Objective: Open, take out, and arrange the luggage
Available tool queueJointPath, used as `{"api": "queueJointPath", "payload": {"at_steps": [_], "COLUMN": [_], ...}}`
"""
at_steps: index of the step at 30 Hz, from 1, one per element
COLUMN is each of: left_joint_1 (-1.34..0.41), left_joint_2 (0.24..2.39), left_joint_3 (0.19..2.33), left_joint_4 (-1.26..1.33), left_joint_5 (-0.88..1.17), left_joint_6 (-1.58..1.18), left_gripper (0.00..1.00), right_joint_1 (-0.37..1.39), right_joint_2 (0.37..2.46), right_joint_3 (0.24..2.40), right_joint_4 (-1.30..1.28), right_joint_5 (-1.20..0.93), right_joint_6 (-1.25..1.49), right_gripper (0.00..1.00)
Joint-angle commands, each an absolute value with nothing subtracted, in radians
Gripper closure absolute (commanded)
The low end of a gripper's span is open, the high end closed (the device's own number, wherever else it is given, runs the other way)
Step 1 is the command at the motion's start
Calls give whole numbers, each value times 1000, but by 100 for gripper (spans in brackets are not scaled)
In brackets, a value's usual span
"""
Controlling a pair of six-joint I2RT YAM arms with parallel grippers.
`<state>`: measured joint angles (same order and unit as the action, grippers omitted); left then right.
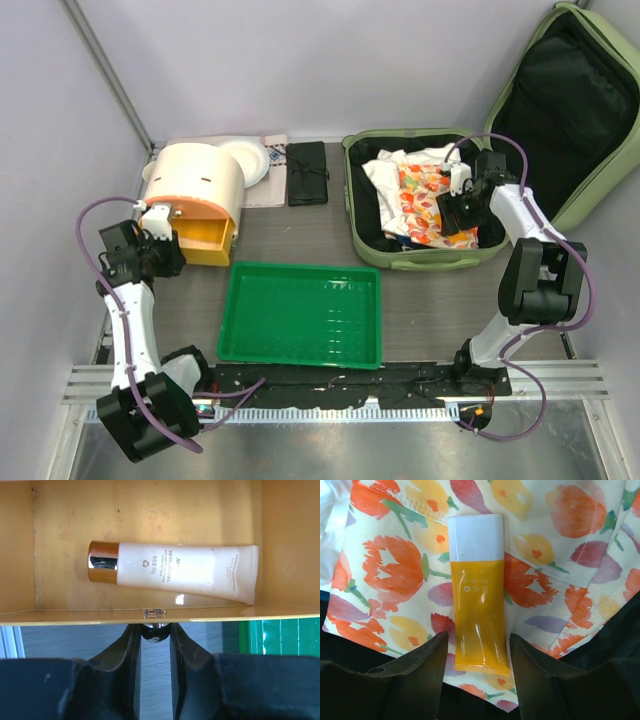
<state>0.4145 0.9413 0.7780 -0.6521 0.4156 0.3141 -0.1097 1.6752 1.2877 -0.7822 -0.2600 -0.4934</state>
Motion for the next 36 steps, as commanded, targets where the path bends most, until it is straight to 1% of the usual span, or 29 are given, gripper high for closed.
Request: {"api": "queueJointPath", "payload": {"at_steps": [1,6,12,14,19,24,29,36], "left_joint_1": [410,402,403,403,403,402,400,396], "left_joint_2": [982,937,851,847,888,907,937,1003], "left_joint_3": [795,769,709,690,640,595,603,583], "left_joint_4": [-571,-514,-418,-388,-290,-160,-69,96], "left_joint_5": [453,448,417,399,385,382,390,463], "left_joint_6": [249,201,6,-64,-123,-178,-198,-202], "left_gripper": [99,100,100,100,100,96,88,86], "right_joint_1": [-98,-84,-77,-77,-77,-77,-77,-77], "right_joint_2": [1652,1643,1638,1641,1646,1644,1638,1632], "right_joint_3": [1276,1250,1236,1239,1258,1262,1264,1272], "right_joint_4": [-741,-701,-680,-680,-686,-689,-693,-701], "right_joint_5": [-244,-213,-198,-195,-193,-195,-192,-189], "right_joint_6": [-502,-482,-463,-465,-466,-466,-471,-469], "right_gripper": [42,44,46,46,46,46,47,49]}}
